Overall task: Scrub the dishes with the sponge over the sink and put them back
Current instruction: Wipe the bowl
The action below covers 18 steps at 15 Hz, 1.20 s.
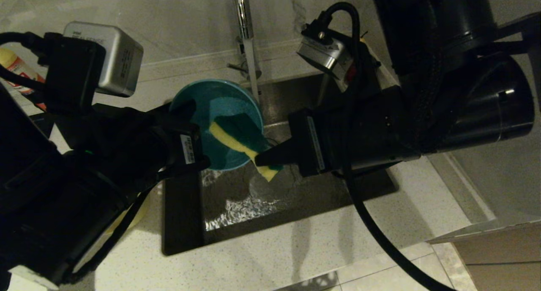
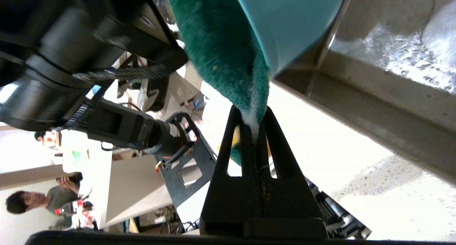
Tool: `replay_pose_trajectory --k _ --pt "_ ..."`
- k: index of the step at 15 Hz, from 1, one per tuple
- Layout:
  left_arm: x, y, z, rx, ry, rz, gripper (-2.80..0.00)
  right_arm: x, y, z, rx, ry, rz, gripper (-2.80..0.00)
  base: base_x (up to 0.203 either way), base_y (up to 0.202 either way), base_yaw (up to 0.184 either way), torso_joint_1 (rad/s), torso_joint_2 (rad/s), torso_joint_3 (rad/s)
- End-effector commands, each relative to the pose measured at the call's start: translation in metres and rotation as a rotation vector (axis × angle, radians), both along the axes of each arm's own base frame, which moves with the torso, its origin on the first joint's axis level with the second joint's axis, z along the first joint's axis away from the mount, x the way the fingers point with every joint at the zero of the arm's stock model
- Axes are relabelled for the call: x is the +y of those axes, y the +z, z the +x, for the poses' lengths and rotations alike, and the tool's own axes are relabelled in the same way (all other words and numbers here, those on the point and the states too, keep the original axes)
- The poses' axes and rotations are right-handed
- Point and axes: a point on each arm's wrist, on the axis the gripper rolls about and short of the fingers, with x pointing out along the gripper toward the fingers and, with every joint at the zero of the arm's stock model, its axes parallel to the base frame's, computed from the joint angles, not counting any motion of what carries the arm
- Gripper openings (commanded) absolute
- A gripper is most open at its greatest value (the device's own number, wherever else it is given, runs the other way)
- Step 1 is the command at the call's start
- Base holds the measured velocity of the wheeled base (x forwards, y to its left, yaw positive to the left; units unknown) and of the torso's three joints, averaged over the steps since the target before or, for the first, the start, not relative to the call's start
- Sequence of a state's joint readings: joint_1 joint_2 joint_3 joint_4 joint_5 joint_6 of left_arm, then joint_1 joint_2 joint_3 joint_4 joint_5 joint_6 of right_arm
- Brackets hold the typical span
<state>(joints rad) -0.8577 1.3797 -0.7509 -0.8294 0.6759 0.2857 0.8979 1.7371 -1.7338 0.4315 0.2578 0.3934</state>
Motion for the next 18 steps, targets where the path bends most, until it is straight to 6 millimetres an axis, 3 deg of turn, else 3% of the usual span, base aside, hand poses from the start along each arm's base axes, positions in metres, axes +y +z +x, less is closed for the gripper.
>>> replay_pose_trajectory --k 1,5,9,18 --pt "0.001 0.003 -0.001 -0.010 0.003 -0.012 -2.80 0.011 -0.009 0.001 0.019 0.017 -0.022 -2.80 0.000 0.000 0.000 0.000 0.00 0.000" --pt "0.000 0.006 0.000 -0.018 0.001 -0.016 -2.80 0.031 -0.010 -0.001 0.016 0.055 -0.015 -2.80 0.000 0.000 0.000 0.000 0.00 0.000" --pt "-0.001 0.007 0.000 -0.037 0.007 0.013 -2.80 0.035 -0.001 0.001 -0.002 0.055 0.013 -2.80 0.000 0.000 0.000 0.000 0.00 0.000" --pt "-0.002 -0.004 0.001 -0.043 0.008 0.041 -2.80 0.010 0.029 0.005 -0.064 -0.001 0.093 -2.80 0.000 0.000 0.000 0.000 0.00 0.000"
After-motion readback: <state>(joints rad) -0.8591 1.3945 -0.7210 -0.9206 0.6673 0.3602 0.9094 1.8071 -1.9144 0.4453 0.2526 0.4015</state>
